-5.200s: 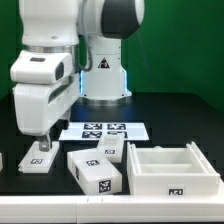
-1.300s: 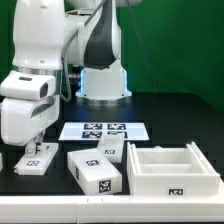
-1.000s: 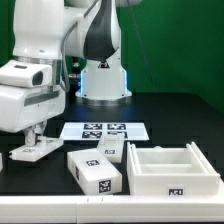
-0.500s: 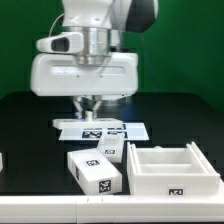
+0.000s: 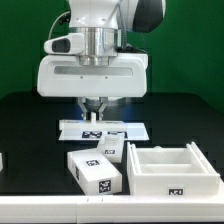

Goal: Assemble cabinet

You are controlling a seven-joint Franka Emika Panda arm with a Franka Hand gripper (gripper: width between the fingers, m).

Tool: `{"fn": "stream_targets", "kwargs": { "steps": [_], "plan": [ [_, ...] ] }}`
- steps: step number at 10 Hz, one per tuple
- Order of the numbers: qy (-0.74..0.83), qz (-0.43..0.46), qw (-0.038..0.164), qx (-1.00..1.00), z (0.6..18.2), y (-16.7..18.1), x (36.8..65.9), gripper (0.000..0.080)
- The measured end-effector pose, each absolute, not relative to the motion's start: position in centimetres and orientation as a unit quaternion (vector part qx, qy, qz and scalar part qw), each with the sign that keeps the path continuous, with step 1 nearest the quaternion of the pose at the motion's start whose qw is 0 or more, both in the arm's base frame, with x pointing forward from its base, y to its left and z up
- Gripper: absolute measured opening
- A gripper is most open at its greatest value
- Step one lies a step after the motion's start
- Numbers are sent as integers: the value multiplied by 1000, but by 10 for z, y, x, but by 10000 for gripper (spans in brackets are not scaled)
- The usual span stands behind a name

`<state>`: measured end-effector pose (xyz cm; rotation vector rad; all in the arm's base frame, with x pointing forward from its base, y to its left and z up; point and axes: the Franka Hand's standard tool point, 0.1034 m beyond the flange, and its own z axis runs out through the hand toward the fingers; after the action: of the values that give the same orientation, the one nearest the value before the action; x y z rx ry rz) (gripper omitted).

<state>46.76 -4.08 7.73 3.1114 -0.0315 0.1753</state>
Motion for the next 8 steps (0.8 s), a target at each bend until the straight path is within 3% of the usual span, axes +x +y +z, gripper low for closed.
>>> {"fn": "stream_targets", "kwargs": {
  "steps": [2, 4, 8],
  "plan": [
    [-186, 46, -4, 981, 73, -16, 451, 67],
    [-361, 38, -23, 931, 72, 19, 463, 67],
    [-490, 36, -43, 870, 70, 33, 473, 67]
  ]
}}
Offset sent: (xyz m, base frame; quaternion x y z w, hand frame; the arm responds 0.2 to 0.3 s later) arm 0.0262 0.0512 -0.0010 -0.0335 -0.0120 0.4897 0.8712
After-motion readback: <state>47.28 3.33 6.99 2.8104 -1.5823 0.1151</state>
